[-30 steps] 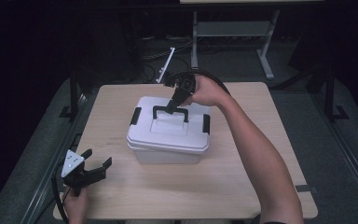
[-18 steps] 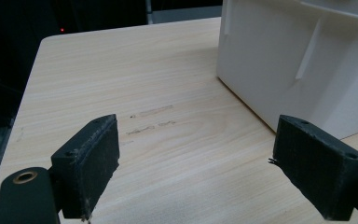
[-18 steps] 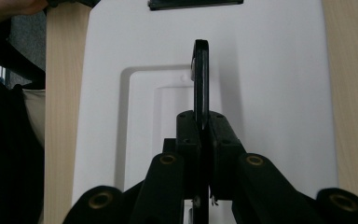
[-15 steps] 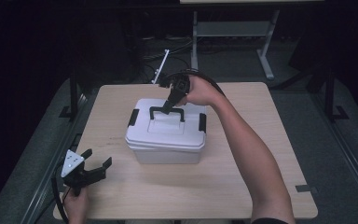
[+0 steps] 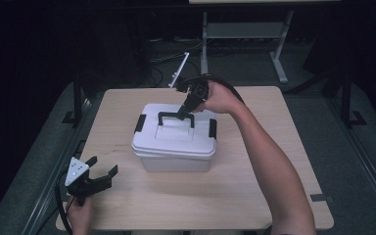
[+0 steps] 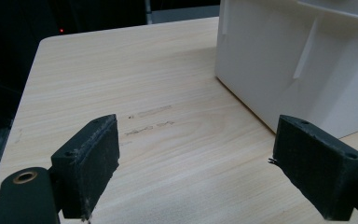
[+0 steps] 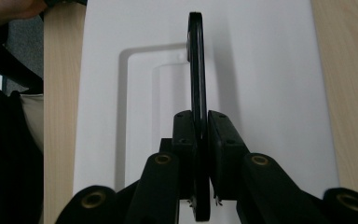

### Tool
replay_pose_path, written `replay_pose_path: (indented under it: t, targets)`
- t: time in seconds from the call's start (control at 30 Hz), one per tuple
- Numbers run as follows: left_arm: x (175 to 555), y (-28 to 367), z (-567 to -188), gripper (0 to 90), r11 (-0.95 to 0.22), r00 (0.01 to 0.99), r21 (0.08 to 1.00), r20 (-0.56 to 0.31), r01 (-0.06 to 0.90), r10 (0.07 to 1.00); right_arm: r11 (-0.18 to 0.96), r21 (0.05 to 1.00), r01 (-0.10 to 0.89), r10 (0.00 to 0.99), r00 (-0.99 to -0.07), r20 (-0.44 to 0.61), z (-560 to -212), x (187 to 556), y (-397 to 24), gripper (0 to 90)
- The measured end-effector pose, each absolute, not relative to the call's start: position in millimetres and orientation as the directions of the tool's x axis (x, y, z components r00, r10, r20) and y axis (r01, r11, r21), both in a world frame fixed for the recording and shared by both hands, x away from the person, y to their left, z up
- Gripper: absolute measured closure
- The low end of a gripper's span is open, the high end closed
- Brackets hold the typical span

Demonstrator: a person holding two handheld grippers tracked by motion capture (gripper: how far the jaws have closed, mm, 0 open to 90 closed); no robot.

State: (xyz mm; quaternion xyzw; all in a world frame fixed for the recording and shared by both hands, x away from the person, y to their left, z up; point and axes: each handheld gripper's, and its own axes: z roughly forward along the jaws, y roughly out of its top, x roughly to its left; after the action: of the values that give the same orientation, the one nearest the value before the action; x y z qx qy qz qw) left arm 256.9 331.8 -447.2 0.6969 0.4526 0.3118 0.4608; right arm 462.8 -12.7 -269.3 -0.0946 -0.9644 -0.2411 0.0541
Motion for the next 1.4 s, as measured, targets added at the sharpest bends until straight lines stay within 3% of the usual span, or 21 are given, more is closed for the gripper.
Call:
replay_pose_path:
  t: [0.93, 1.4]
  targets:
    - [258, 335, -448, 13.7, -0.162, 0.387, 0.923, 0.015, 0.350, 0.922, 0.888, 0.441, 0.128, 0.054, -0.983, 0.178, -274, 470, -11, 84.3]
    - [257, 336, -448, 13.7, -0.157, 0.381, 0.924, 0.012, 0.350, 0.924, 0.888, 0.439, 0.134, 0.060, -0.982, 0.178, -281, 474, -7, 83.7]
